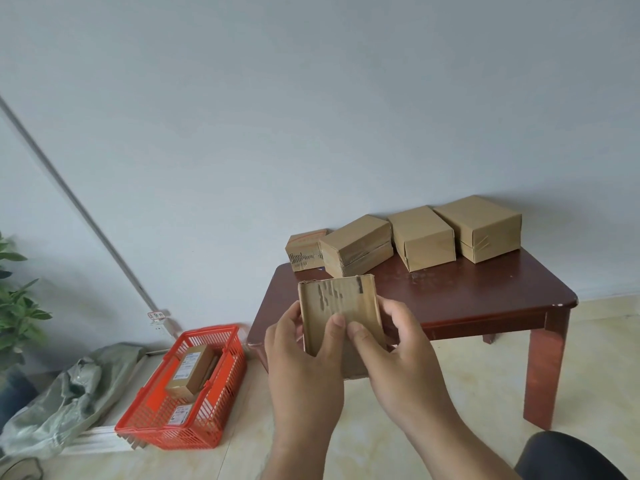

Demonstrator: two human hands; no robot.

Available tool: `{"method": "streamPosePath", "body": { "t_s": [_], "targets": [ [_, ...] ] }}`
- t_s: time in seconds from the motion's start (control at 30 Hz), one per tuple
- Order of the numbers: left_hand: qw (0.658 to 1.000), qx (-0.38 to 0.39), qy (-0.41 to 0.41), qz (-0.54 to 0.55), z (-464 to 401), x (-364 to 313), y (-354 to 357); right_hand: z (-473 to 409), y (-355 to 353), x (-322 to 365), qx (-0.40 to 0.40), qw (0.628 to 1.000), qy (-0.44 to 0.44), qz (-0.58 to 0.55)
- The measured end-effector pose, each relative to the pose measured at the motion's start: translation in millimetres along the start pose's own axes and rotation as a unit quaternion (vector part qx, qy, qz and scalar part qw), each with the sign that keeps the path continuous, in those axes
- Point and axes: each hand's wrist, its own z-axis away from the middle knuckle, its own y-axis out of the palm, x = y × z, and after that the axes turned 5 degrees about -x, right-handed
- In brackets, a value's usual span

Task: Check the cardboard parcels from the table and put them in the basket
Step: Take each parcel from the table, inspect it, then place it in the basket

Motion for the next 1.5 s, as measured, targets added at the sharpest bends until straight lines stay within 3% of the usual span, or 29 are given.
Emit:
{"method": "streamPosePath", "body": {
  "t_s": [0.47, 1.03, 1.27, 1.5],
  "targets": [
    [0.999, 0.025, -0.037, 0.009, 8, 1, 1, 0, -6, -3, -0.031, 0.999, -0.009, 0.01],
    [0.999, 0.009, 0.012, -0.039, 11, 6, 5, 2, -8, 5, -0.018, 0.999, 0.01, 0.026],
    [1.0, 0.003, -0.024, -0.015, 20, 0, 6, 2, -11, 8, -0.013, 0.999, 0.051, 0.0],
    [0.996, 0.011, -0.078, 0.042, 22, 4, 13, 6, -11, 16, 0.008, 0.986, 0.157, -0.059]
  ]
}}
